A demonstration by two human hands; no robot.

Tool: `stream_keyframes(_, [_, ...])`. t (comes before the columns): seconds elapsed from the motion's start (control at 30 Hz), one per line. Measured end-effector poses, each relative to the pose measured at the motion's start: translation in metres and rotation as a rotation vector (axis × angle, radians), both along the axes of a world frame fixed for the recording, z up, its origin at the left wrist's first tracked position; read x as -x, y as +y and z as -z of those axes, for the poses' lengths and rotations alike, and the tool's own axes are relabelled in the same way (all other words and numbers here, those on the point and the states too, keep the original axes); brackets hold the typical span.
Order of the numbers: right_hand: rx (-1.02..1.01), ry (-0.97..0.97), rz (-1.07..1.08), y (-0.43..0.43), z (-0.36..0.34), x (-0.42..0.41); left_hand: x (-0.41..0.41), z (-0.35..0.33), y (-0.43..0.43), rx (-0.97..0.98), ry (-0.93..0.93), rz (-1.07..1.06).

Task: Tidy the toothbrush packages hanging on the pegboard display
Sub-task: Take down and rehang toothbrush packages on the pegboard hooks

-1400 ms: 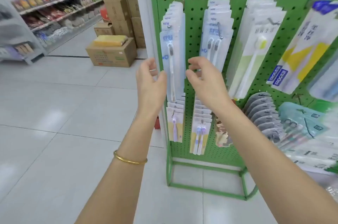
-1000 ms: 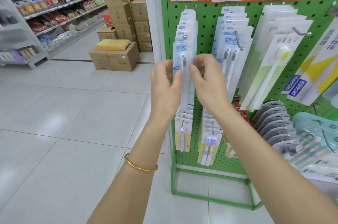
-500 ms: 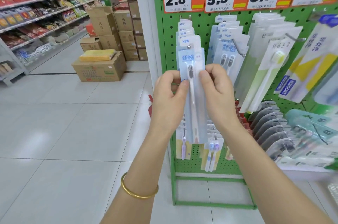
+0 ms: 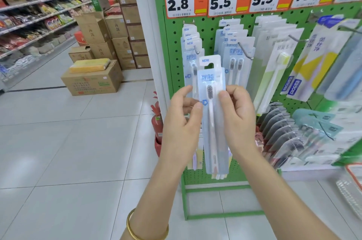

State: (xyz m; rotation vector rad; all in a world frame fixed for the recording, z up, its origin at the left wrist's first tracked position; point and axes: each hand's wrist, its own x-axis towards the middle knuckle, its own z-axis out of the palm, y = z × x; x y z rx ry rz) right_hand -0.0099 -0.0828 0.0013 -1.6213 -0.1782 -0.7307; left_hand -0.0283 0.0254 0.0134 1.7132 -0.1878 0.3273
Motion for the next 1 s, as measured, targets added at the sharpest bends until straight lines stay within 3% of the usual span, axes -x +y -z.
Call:
stream_keyframes(0.17, [0.110, 0.031, 0.001, -0.021, 0.022, 0.021, 0.019, 0.025, -0.027, -0.012, 0.030, 0.055])
stream_keyframes(0.3, [0.257, 0.043, -0.055, -0.039, 0.044, 0.039, 0.029, 0.036, -0.053, 0.159, 0.132, 0.121])
stream_keyframes(0.47, [0.299, 0.186, -0.140, -0.052, 0.067, 0.059, 0.029, 0.055, -0.070, 0.228, 0.431, -0.043])
stream_keyframes(0.57, [0.222, 0.298, -0.066, -0.057, 0.077, 0.063, 0.023, 0.061, -0.073, 0.324, 0.564, -0.057])
stream_keyframes(0.63, [0.186, 0.404, -0.011, -0.064, 0.082, 0.062, 0.020, 0.058, -0.073, 0.396, 0.575, -0.041])
stream_keyframes(0.73, [0.244, 0.499, -0.150, -0.067, 0.088, 0.064, 0.009, 0.060, -0.072, 0.473, 0.594, 0.013])
stream_keyframes(0.83, [0.248, 0.490, -0.244, -0.059, 0.090, 0.068, 0.002, 0.064, -0.070, 0.443, 0.577, -0.012])
stream_keyframes(1.0, [0.183, 0.489, -0.222, -0.044, 0.095, 0.065, -0.007, 0.071, -0.064, 0.364, 0.504, -0.047])
